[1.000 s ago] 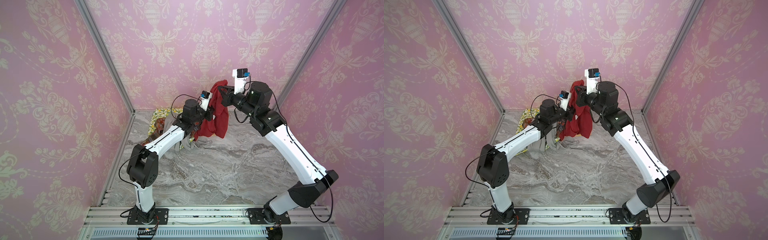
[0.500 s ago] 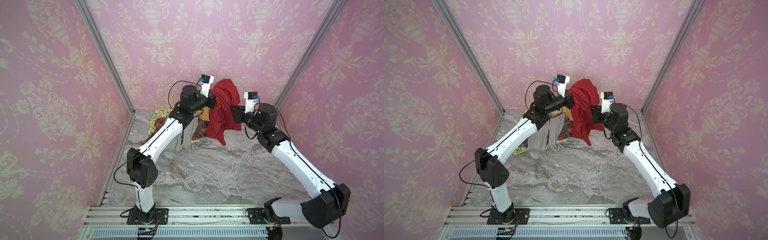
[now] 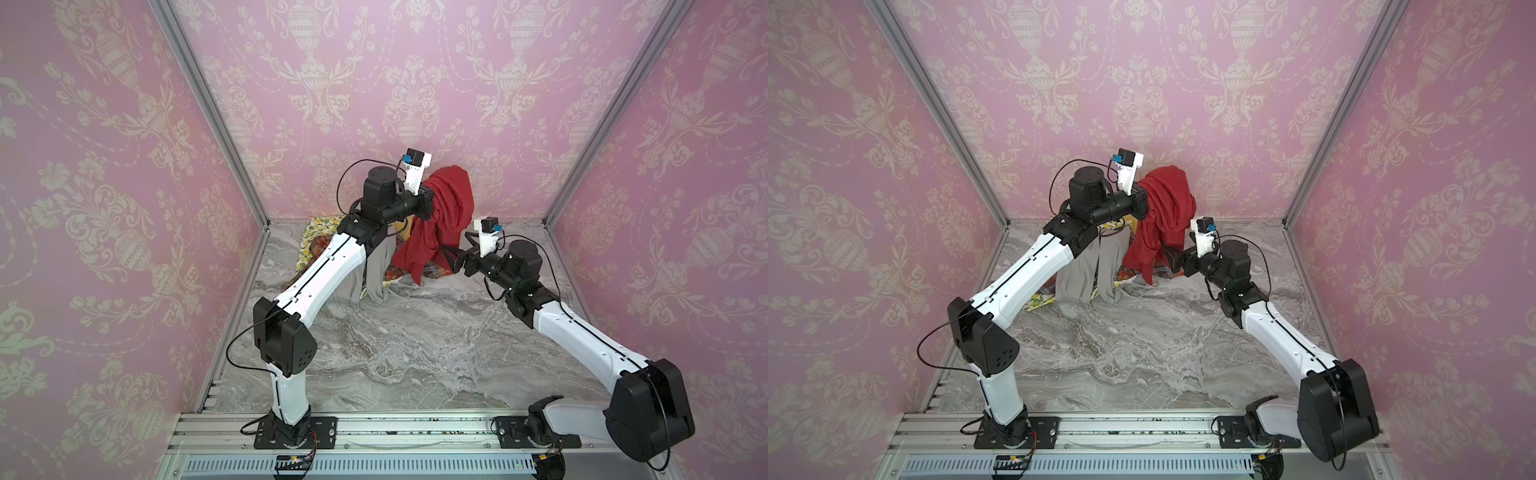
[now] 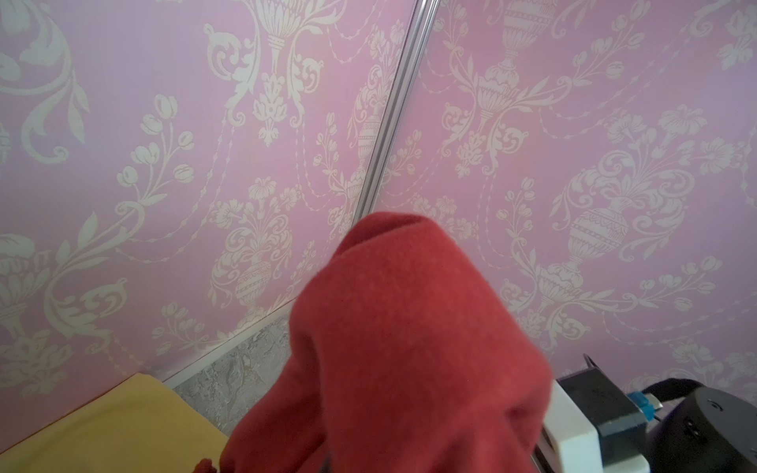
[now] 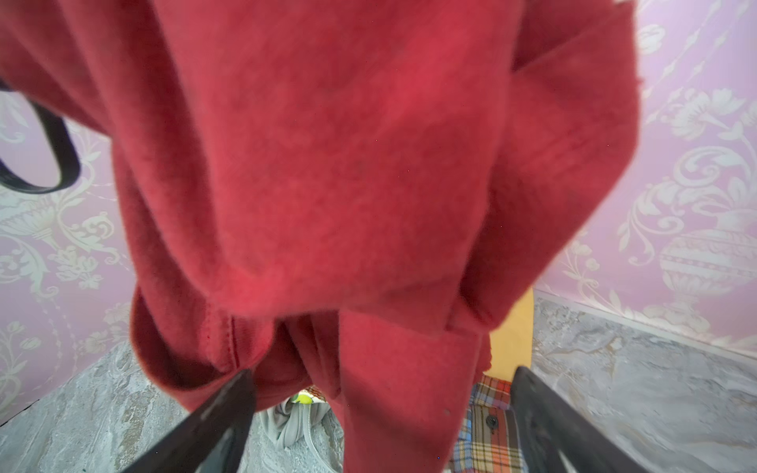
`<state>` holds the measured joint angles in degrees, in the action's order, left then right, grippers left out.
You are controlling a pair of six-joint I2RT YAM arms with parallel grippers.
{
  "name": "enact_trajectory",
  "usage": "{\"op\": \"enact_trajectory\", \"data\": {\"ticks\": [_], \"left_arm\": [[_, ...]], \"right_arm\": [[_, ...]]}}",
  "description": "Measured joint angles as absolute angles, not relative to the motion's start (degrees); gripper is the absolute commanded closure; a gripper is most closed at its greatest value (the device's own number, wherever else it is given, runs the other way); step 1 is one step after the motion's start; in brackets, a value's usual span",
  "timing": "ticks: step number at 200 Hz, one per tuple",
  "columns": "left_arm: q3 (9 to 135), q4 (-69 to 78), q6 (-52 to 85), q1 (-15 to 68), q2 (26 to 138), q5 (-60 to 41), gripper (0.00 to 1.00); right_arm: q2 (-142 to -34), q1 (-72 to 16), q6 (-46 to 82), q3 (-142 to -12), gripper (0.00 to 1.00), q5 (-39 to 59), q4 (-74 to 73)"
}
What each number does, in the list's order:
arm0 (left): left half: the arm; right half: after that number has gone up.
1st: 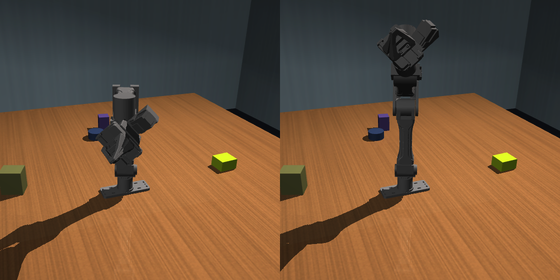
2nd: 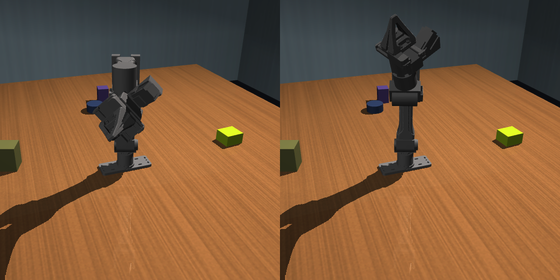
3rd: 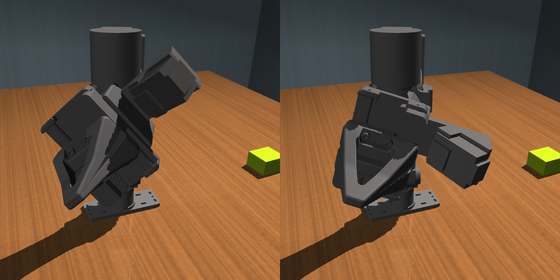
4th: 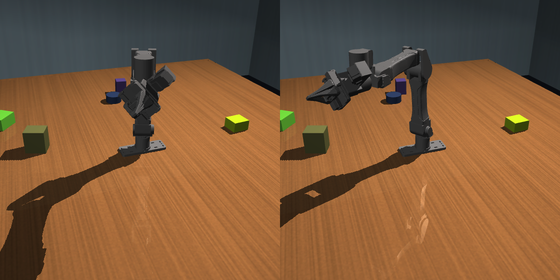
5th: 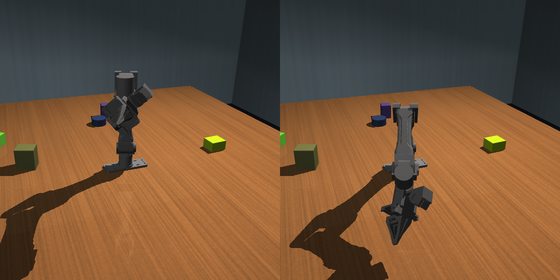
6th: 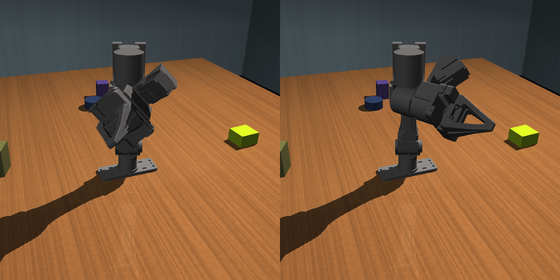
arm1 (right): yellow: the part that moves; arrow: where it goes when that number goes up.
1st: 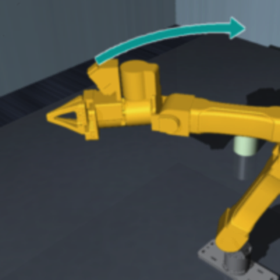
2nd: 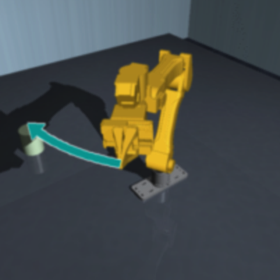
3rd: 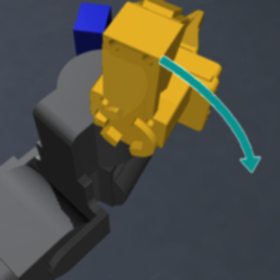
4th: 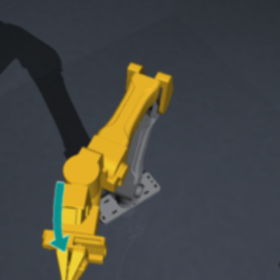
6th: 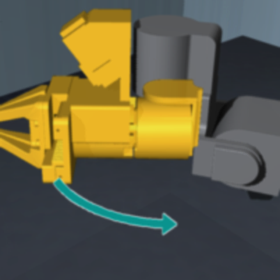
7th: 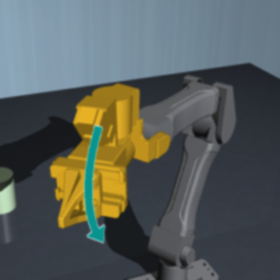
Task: Pick out a specific cloth from the pile
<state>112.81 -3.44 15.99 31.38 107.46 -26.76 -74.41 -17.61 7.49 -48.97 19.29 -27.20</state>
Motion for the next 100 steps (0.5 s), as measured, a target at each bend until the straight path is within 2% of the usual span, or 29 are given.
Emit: {"op": "enact_trajectory", "data": {"ticks": [52,100], "left_arm": [[117.49,-7.84,15.99,31.38,110.43,-26.70,1.00],[120.60,-10.59,15.97,31.97,112.92,-26.57,1.00]], "right_arm": [[-73.12,-18.70,5.93,-39.64,0.00,19.99,-38.76],[-75.44,-20.03,5.76,-38.28,0.00,21.08,-49.91]]}}
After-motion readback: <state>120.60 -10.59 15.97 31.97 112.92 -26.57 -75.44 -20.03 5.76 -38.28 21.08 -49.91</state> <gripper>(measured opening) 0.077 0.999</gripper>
